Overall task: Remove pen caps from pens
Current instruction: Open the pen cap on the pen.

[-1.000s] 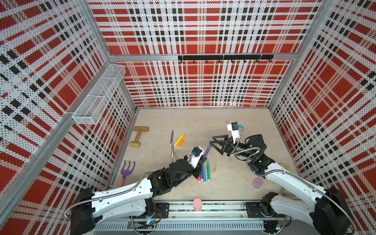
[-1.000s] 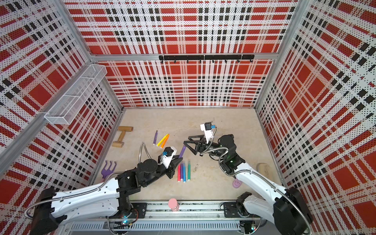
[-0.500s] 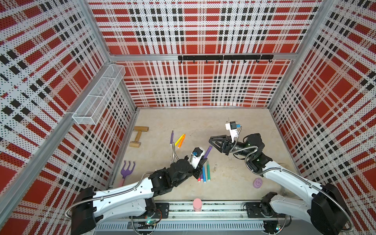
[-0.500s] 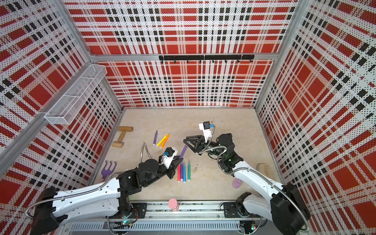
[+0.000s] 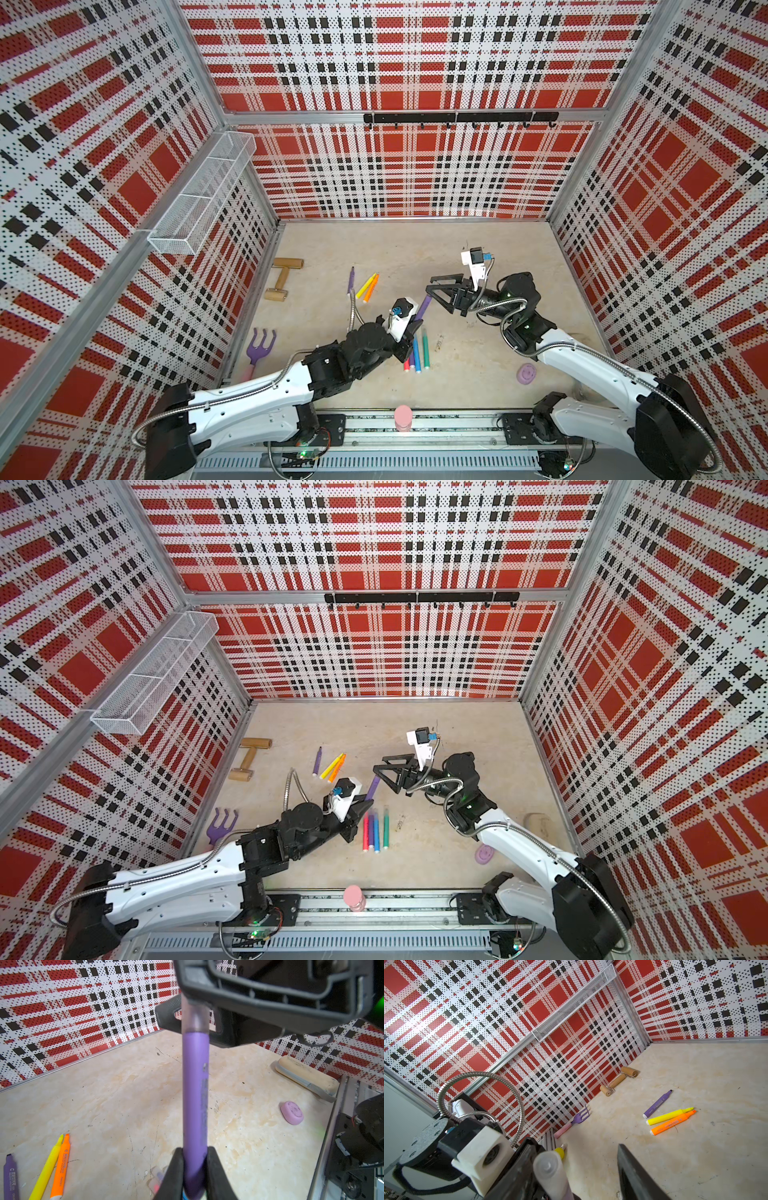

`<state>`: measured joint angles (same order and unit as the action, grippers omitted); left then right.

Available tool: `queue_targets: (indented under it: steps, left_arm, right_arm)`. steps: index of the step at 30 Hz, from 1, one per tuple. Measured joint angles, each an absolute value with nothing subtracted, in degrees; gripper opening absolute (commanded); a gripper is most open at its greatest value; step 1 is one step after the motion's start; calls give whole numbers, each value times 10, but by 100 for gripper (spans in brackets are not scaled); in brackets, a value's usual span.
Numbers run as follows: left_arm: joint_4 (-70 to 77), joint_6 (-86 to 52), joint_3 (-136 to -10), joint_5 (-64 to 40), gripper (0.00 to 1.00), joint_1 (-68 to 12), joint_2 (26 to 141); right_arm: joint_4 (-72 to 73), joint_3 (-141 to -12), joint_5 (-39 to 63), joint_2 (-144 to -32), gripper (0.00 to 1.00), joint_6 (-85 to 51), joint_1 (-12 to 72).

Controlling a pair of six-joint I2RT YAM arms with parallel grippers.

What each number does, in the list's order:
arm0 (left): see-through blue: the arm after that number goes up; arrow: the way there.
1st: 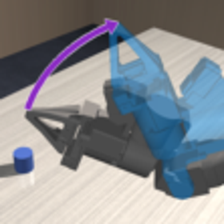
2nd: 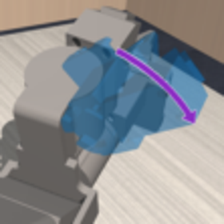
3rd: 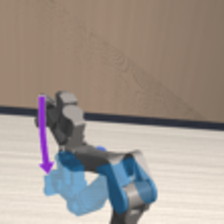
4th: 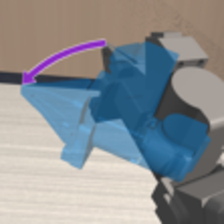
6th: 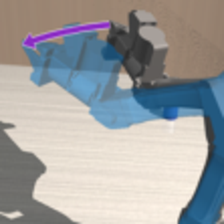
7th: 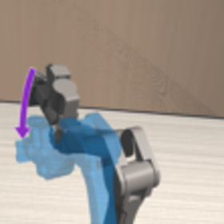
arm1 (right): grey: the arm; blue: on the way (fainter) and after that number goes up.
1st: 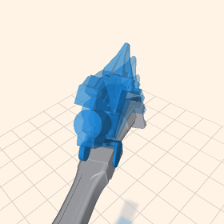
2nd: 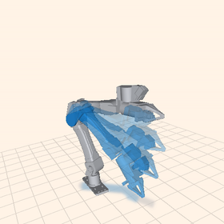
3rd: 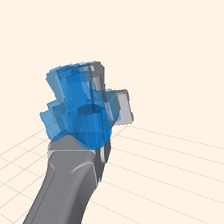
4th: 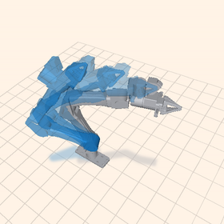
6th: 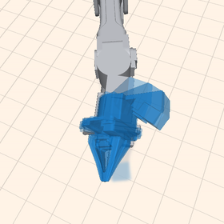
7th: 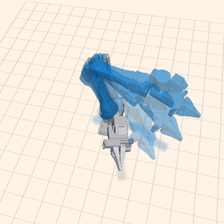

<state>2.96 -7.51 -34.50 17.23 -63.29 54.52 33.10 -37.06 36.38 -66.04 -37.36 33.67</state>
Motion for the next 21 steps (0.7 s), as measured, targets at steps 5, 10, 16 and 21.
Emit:
queue_targets:
  steps: [5,10,16,21]
  left_arm:
    - [29,-77,-348,172,0,-631,547]
    - [26,-78,-348,172,0,-630,547]
    - [27,-89,-348,152,0,-616,547]
    - [71,-106,-329,119,0,-608,547]
  right_arm:
    - [331,-371,366,-660,34,-371,337]
    - [332,-372,367,-660,0,-368,338]
    - [331,-372,364,-660,0,-366,338]
    - [308,-389,352,-657,0,-354,340]
